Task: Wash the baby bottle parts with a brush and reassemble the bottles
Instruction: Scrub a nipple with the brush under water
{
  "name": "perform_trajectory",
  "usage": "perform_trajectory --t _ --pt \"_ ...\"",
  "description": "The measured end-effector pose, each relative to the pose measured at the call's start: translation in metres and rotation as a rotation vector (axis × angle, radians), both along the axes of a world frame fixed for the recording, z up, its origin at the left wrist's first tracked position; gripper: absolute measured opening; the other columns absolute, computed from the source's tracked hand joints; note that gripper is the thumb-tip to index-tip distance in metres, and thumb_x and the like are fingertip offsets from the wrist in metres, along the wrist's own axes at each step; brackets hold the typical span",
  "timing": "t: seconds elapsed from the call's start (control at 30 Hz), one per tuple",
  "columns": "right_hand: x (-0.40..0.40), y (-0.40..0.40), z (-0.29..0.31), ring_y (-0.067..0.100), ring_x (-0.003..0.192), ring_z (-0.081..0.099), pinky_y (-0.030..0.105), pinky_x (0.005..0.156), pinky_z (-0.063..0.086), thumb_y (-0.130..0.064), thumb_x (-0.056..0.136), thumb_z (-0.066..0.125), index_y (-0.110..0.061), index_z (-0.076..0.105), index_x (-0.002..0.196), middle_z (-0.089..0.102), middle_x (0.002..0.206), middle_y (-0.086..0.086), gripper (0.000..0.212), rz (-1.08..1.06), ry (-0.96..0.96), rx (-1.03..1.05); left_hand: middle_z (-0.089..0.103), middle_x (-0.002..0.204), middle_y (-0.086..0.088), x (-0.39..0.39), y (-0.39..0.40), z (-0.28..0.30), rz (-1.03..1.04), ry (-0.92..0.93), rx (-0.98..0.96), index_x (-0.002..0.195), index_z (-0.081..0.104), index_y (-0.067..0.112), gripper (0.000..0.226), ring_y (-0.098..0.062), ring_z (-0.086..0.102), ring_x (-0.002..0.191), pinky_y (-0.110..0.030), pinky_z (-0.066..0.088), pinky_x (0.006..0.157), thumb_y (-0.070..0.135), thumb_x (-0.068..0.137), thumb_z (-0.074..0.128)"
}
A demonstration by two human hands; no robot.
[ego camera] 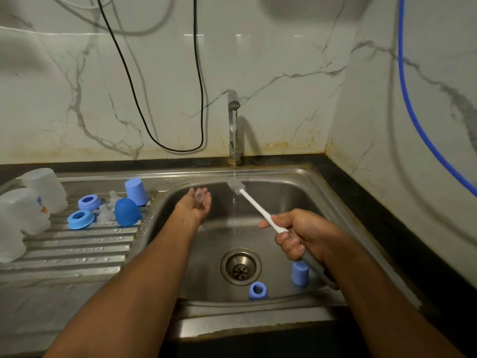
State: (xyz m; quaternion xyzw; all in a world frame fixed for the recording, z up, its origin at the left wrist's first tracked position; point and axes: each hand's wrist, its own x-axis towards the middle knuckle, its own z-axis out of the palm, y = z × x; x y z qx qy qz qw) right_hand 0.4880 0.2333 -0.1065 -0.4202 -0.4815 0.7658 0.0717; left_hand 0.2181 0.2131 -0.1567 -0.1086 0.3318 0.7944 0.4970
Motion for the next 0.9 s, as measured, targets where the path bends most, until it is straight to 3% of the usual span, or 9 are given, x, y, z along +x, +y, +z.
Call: perform_trajectory --t 0.1,0.17,0.27,0.43,0.53,0.63,0.77,0.9 --pt "-0.003 0.01 -0.005 0.005 0.037 0.027 0.016 0.033 0.022 -0.02 0.106 0.038 -0.008 0.06 0.116 0.036 0.055 -0.001 0.027 -0.149 -0.001 0.026 0.071 0.117 -0.001 0.014 0.003 0.0 -0.086 0.078 -0.118 0.118 0.07 0.018 0.022 -0.013 0.06 0.1 -0.026 0.045 0.099 0.026 0.099 0.06" --pt "-0.004 0.016 -0.011 0.005 0.037 0.027 0.016 0.034 0.021 -0.021 0.106 0.038 -0.007 0.059 0.113 0.038 0.056 0.0 0.026 -0.215 -0.004 0.055 0.068 0.121 -0.006 0.025 0.011 0.0 -0.122 0.017 -0.117 0.113 0.07 0.013 0.018 -0.016 0.061 0.108 -0.027 0.048 0.102 0.019 0.099 0.06" --pt "-0.006 0.022 -0.017 0.006 0.037 0.029 0.016 0.034 0.022 -0.021 0.106 0.039 -0.006 0.059 0.112 0.039 0.056 0.001 0.026 -0.263 0.003 0.085 0.062 0.131 -0.016 0.036 0.023 0.005 -0.101 -0.177 -0.033 0.129 0.062 0.005 0.029 -0.026 0.064 0.117 -0.031 0.053 0.1 0.011 0.102 0.054" --pt "-0.01 0.026 -0.017 0.007 0.037 0.03 0.016 0.036 0.022 -0.021 0.106 0.04 -0.006 0.06 0.11 0.04 0.057 0.001 0.025 -0.273 0.003 0.13 0.059 0.134 -0.021 0.047 0.034 -0.001 -0.105 -0.169 -0.014 0.133 0.057 -0.003 0.035 -0.036 0.064 0.116 -0.034 0.055 0.098 0.003 0.099 0.058" --pt "-0.012 0.026 -0.017 0.007 0.038 0.03 0.016 0.037 0.022 -0.02 0.106 0.039 -0.006 0.06 0.108 0.04 0.057 0.002 0.025 -0.27 -0.01 0.147 0.06 0.131 -0.023 0.045 0.036 -0.006 -0.134 -0.143 -0.033 0.133 0.058 -0.002 0.035 -0.036 0.067 0.108 -0.033 0.059 0.09 0.005 0.098 0.059" --pt "-0.013 0.025 -0.017 0.007 0.038 0.03 0.016 0.037 0.022 -0.021 0.106 0.039 -0.007 0.06 0.11 0.04 0.059 0.002 0.026 -0.27 -0.024 0.16 0.063 0.128 -0.02 0.046 0.036 -0.006 -0.173 -0.119 -0.057 0.132 0.061 0.002 0.033 -0.033 0.068 0.091 -0.035 0.063 0.073 0.008 0.099 0.06" --pt "-0.013 0.021 -0.015 0.006 0.039 0.031 0.017 0.037 0.023 -0.022 0.107 0.04 -0.006 0.06 0.11 0.041 0.061 0.002 0.026 -0.262 -0.029 0.176 0.064 0.129 -0.015 0.046 0.034 -0.006 -0.189 -0.098 -0.114 0.132 0.058 -0.001 0.032 -0.026 0.067 0.102 -0.032 0.061 0.076 0.006 0.102 0.053" --pt "-0.012 0.019 -0.015 0.006 0.039 0.031 0.017 0.037 0.023 -0.021 0.107 0.04 -0.005 0.06 0.111 0.04 0.061 0.002 0.026 -0.265 -0.029 0.193 0.067 0.115 -0.013 0.043 0.034 -0.007 -0.243 -0.061 -0.143 0.131 0.059 -0.003 0.032 -0.025 0.066 0.081 -0.036 0.06 0.049 0.003 0.1 0.055"
